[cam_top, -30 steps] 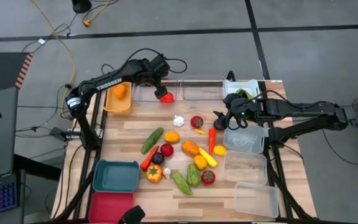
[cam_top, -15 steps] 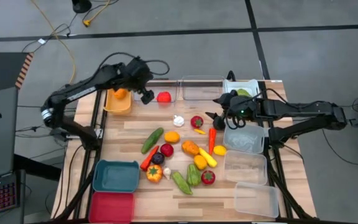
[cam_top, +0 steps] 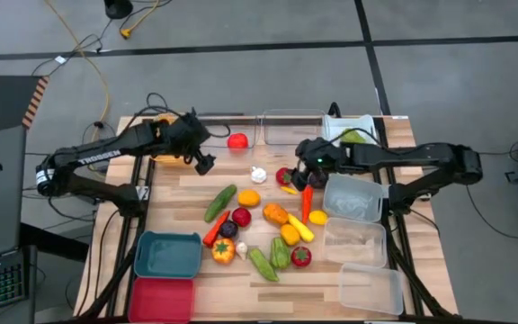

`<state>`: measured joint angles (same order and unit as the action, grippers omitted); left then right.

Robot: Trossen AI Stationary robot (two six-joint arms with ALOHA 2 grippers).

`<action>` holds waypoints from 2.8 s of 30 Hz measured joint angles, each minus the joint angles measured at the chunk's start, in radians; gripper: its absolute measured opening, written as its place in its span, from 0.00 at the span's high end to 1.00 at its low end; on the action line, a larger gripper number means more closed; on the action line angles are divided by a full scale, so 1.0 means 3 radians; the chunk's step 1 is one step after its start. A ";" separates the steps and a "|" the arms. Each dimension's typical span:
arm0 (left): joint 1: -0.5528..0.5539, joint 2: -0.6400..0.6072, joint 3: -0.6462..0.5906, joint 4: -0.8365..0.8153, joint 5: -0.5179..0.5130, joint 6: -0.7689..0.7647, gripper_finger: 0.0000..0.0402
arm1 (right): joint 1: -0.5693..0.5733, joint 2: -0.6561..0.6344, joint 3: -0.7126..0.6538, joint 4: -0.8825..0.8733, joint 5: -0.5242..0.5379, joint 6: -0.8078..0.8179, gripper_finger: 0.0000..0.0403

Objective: Sort produce into baskets
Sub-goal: Put the red tomato into the left transparent bin

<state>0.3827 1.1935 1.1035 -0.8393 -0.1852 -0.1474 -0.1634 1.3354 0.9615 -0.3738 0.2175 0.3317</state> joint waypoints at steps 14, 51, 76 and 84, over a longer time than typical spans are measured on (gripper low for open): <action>-0.0340 0.0005 -0.0220 0.0363 -0.0008 -0.0079 0.02 | -0.0027 0.0646 0.0000 0.0081 -0.0038 -0.0168 0.09; -0.0394 0.0005 -0.0220 0.0412 -0.0015 -0.0269 0.03 | -0.0119 0.1224 0.0073 0.0371 -0.0026 -0.0140 0.26; -0.0394 0.0005 -0.0220 0.0393 -0.0014 -0.0337 0.03 | -0.0432 0.1678 0.0750 0.2319 -0.0034 -0.0352 0.26; -0.0394 0.0005 -0.0220 0.0398 -0.0009 -0.0338 0.03 | -0.0577 0.1994 0.0749 0.3012 -0.0033 -0.0348 0.26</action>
<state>0.2646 1.1950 1.0374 -0.7200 -0.1879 -0.2489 -0.3364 1.9335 1.1862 0.5298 0.2077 0.2272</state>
